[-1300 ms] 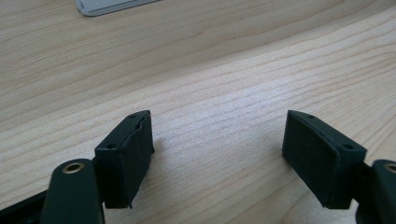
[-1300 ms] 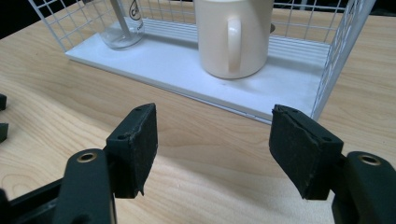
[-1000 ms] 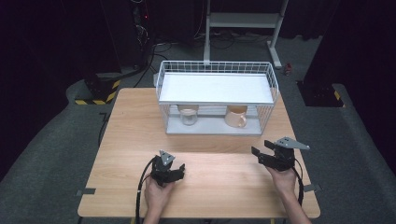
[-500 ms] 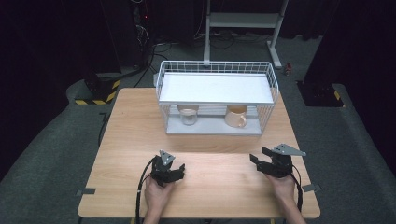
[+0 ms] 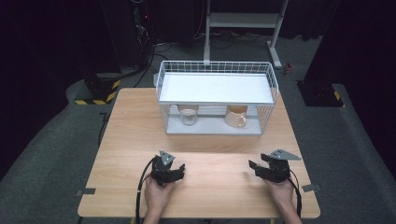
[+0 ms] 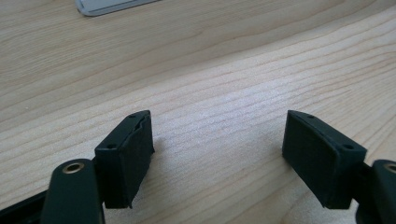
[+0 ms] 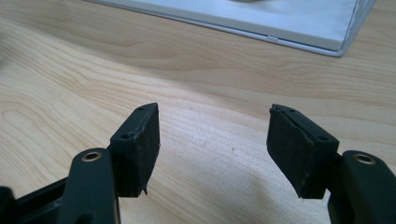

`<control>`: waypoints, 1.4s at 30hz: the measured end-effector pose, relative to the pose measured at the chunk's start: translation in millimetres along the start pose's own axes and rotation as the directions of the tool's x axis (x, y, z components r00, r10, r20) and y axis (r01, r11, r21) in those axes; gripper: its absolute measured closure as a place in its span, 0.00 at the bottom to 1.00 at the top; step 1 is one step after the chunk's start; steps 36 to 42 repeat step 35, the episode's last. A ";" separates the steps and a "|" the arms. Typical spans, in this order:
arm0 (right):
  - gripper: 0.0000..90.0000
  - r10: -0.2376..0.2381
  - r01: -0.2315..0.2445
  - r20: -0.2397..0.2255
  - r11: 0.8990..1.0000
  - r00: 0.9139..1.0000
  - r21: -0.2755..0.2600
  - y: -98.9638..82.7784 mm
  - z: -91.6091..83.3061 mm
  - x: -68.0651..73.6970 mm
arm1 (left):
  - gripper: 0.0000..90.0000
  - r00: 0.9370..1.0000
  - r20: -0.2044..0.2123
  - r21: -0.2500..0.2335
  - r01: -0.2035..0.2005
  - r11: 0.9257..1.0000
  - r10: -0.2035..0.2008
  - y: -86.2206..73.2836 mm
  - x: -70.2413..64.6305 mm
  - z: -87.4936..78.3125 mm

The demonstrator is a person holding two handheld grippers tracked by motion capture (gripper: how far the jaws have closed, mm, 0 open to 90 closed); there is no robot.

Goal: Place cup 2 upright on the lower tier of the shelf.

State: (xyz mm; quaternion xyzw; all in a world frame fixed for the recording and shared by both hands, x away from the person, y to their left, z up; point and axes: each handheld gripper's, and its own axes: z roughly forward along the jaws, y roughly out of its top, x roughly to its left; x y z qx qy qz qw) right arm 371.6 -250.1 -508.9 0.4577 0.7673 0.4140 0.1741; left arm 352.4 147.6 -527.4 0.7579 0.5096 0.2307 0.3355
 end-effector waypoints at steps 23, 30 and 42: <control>0.36 -0.083 0.071 0.102 0.991 0.991 0.117 -9.0 12.8 3.4 | 0.28 1.000 -0.002 0.000 -0.006 1.000 0.006 0.1 0.5 -0.1; 0.36 -0.082 0.070 0.104 0.991 0.991 0.117 -8.9 13.0 3.6 | 0.28 1.000 -0.002 0.000 -0.006 1.000 0.006 0.1 0.4 -0.1; 0.36 -0.077 0.065 0.103 0.991 0.992 0.119 -8.9 13.0 3.7 | 0.28 1.000 -0.002 0.000 -0.005 1.000 0.005 0.1 0.3 -0.1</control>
